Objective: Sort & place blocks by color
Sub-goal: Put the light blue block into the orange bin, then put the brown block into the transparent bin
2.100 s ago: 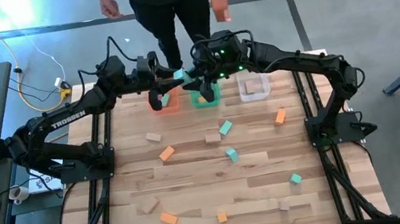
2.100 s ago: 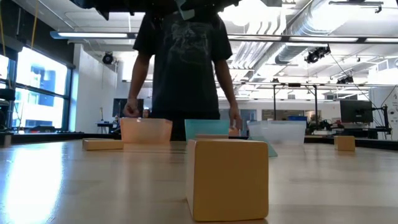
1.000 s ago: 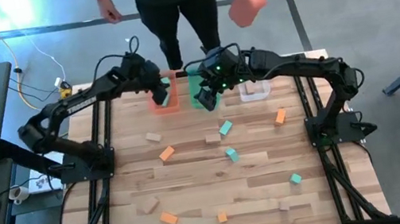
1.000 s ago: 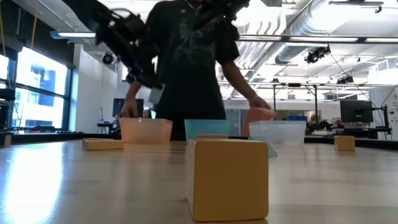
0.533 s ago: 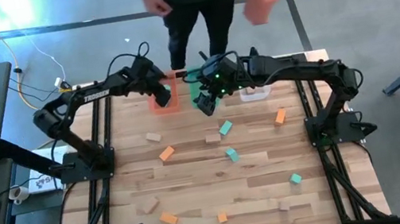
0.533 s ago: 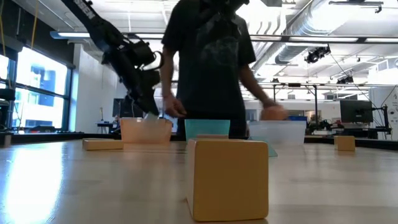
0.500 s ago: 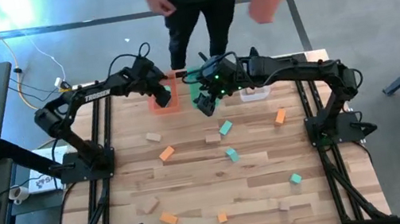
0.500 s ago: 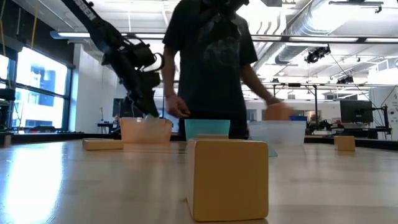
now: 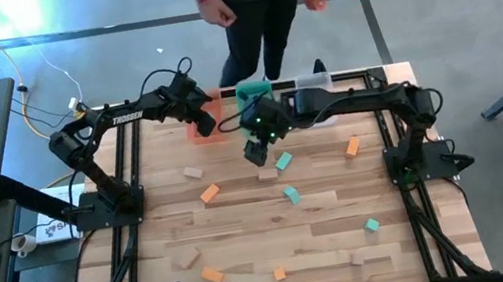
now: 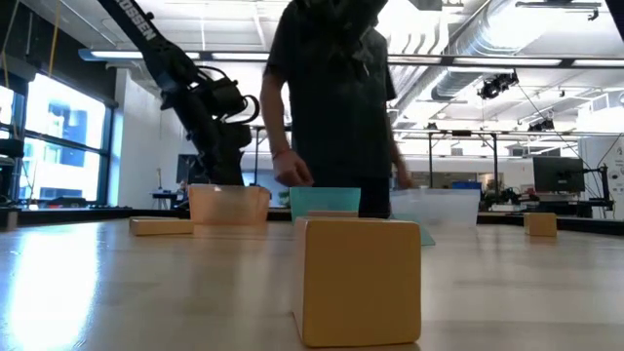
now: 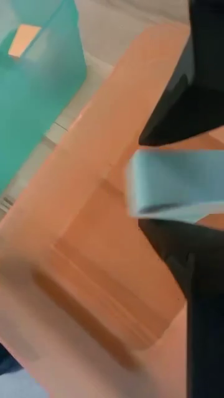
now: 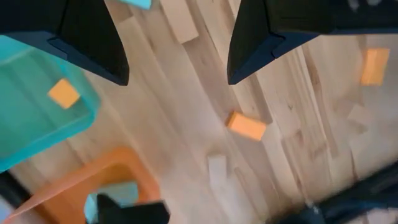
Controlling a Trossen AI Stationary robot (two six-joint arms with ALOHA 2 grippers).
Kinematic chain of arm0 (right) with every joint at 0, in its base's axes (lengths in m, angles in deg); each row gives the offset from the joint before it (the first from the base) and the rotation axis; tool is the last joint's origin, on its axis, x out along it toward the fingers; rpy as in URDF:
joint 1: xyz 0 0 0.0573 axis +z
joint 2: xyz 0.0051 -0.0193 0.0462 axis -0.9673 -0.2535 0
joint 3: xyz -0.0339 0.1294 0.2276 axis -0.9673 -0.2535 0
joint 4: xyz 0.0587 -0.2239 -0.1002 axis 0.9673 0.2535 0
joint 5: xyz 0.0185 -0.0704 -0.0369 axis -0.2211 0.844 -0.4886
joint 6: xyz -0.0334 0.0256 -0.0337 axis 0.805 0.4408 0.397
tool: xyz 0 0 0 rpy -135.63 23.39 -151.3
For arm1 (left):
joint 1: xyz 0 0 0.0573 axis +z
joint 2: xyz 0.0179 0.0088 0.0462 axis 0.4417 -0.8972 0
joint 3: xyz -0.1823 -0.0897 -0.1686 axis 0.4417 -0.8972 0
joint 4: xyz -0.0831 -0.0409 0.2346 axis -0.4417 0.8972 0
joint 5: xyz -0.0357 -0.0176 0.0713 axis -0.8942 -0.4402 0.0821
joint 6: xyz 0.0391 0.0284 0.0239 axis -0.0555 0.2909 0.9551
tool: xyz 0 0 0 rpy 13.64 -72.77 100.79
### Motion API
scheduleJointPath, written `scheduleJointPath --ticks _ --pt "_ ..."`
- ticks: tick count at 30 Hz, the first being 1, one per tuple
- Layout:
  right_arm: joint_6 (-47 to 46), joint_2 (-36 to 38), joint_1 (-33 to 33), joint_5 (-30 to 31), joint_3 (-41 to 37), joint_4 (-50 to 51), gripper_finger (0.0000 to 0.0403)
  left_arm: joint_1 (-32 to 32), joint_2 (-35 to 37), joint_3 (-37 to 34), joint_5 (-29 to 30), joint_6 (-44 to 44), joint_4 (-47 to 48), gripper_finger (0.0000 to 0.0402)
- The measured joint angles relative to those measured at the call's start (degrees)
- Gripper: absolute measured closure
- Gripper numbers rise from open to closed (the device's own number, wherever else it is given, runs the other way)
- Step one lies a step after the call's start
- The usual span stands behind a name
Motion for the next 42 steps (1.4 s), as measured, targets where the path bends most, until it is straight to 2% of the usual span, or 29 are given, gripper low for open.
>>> scheduleJointPath --ticks 3,7,11,19,22,33,42 --pt "0.04 -1.24 0.41 -0.35 0.0 1.08 0.0144 0.02 0.0 0.0 0.26 -0.82 -0.13 0.0168" --pt "0.09 -2.33 0.52 -0.57 0.0 4.1 0.0144 0.02 0.0 0.1 -0.11 -0.88 -0.03 0.015" --pt "1.15 -3.31 0.46 -0.57 0.0 6.79 0.0144 0.02 0.02 2.96 -0.13 -0.86 3.29 0.0151" --pt "4.66 -7.12 0.48 -3.15 0.0 8.6 0.0144 -0.08 0.16 13.01 -0.17 1.45 14.34 0.015" --pt "6.33 -8.85 0.48 -3.56 0.0 9.04 0.0144 -0.13 0.26 15.14 -0.31 2.53 15.14 0.015" --pt "10.68 -13.66 2.13 -7.26 0.0 9.49 0.0144 0.11 3.75 16.17 -0.2 2.63 16.8 0.015" --pt "12.68 -17.38 2.86 -3.38 0.0 9.55 0.0144 0.11 10.88 16.17 -0.13 2.63 19.55 0.015"
